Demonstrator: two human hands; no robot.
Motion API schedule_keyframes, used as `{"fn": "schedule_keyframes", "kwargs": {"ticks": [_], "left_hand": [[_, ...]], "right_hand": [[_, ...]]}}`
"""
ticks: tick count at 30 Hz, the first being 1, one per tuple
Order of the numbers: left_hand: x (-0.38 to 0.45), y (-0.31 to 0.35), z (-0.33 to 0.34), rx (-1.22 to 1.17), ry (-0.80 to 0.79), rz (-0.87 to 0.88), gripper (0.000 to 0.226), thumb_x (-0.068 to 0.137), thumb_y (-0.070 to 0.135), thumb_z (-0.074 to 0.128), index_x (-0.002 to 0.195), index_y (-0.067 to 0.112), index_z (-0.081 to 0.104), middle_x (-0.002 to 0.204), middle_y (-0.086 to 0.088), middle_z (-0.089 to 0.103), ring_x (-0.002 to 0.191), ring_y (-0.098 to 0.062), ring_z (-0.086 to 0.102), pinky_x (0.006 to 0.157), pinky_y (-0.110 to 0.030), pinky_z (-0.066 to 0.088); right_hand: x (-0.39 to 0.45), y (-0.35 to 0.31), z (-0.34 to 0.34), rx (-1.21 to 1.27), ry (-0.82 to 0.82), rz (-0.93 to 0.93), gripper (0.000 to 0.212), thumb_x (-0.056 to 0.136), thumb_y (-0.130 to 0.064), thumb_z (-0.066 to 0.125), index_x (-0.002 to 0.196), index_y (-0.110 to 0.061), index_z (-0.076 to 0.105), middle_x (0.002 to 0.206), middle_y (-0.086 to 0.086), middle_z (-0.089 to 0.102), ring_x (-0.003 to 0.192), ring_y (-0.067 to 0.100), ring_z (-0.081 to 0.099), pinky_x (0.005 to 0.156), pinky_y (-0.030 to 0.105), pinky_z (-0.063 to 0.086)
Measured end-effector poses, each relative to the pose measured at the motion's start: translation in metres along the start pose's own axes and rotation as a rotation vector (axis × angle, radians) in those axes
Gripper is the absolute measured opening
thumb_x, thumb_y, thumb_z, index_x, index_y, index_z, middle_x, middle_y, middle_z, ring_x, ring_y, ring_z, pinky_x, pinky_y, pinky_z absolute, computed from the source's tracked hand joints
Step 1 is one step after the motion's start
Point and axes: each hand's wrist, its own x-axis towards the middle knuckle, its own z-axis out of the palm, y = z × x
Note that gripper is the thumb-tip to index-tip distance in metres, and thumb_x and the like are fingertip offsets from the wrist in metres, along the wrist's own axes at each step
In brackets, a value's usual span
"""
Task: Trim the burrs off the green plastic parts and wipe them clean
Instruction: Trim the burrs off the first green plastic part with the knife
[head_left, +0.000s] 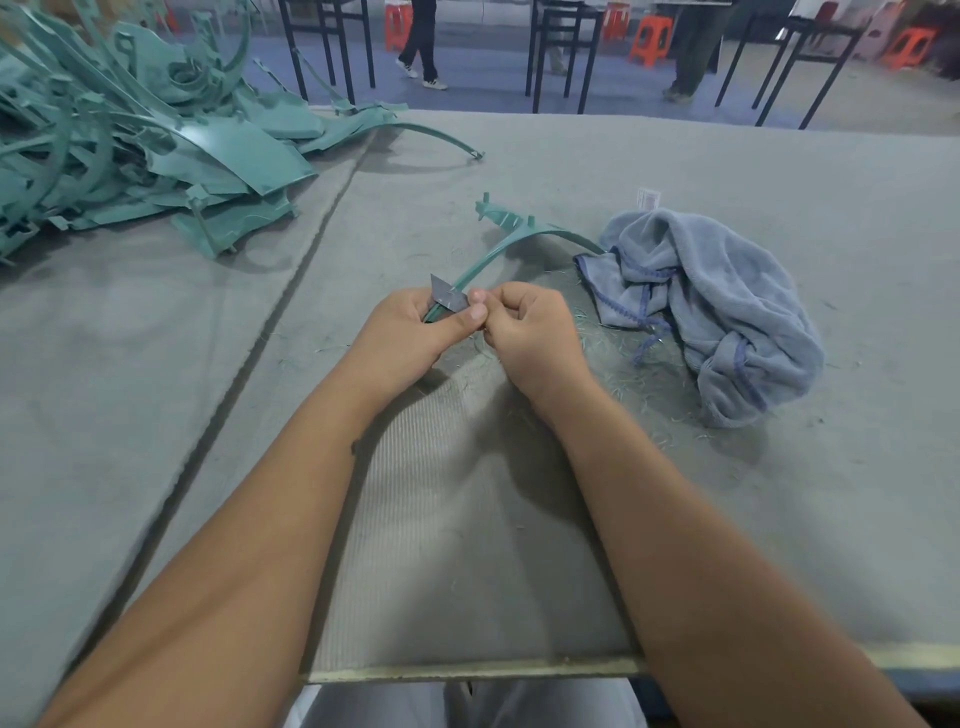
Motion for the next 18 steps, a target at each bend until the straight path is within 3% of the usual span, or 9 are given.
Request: {"fn": "schedule_keyframes", "kwargs": {"ticks": [4, 8, 15, 18], "left_hand": [[0.0009, 0.0005, 0.0001, -0.013, 0.018, -0.013, 0.032, 0.09, 0.033, 0.067, 0.06, 0.026, 0.061, 0.042, 0.015, 0.039, 0.037, -0.001, 0.032, 0.038, -0.015, 0.026], [0.0023, -0.0013, 0.0052, 0.105, 0.088, -0.043, 0.052, 0.09, 0.046, 0.063, 0.055, 0.024, 0.032, 0.047, 0.009, 0.026, 0.041, -0.009, 0.021, 0.044, -0.026, 0.017], [0.0017, -0.0033, 0.0021, 0.225, 0.06, -0.052, 0.052, 0.098, 0.045, 0.047, 0.054, 0.018, 0.049, 0.045, 0.006, 0.048, 0.041, -0.007, 0.041, 0.048, -0.024, 0.035], [0.0011, -0.0051, -0.0006, 0.309, 0.05, -0.016, 0.034, 0.1, 0.044, 0.042, 0.076, 0.03, 0.061, 0.047, 0.008, 0.051, 0.044, -0.005, 0.045, 0.055, -0.028, 0.038]], "right_hand": [[0.0003, 0.0015, 0.0025, -0.001, 0.046, 0.001, 0.044, 0.095, -0.021, 0.059, 0.053, -0.018, 0.047, 0.051, -0.001, 0.036, 0.049, 0.01, 0.026, 0.049, 0.027, 0.023], [0.0051, 0.0022, -0.0001, 0.084, 0.161, 0.031, 0.041, 0.095, -0.02, 0.061, 0.055, -0.019, 0.051, 0.048, -0.005, 0.04, 0.047, 0.008, 0.031, 0.049, 0.025, 0.028], [0.0084, 0.0048, -0.0027, 0.115, 0.166, 0.055, 0.04, 0.096, -0.023, 0.058, 0.059, -0.011, 0.05, 0.054, 0.007, 0.04, 0.054, 0.019, 0.033, 0.055, 0.032, 0.029], [0.0092, 0.004, -0.0033, 0.11, 0.103, 0.067, 0.036, 0.097, -0.024, 0.058, 0.064, -0.008, 0.053, 0.052, 0.004, 0.041, 0.049, 0.014, 0.033, 0.051, 0.029, 0.029]]}}
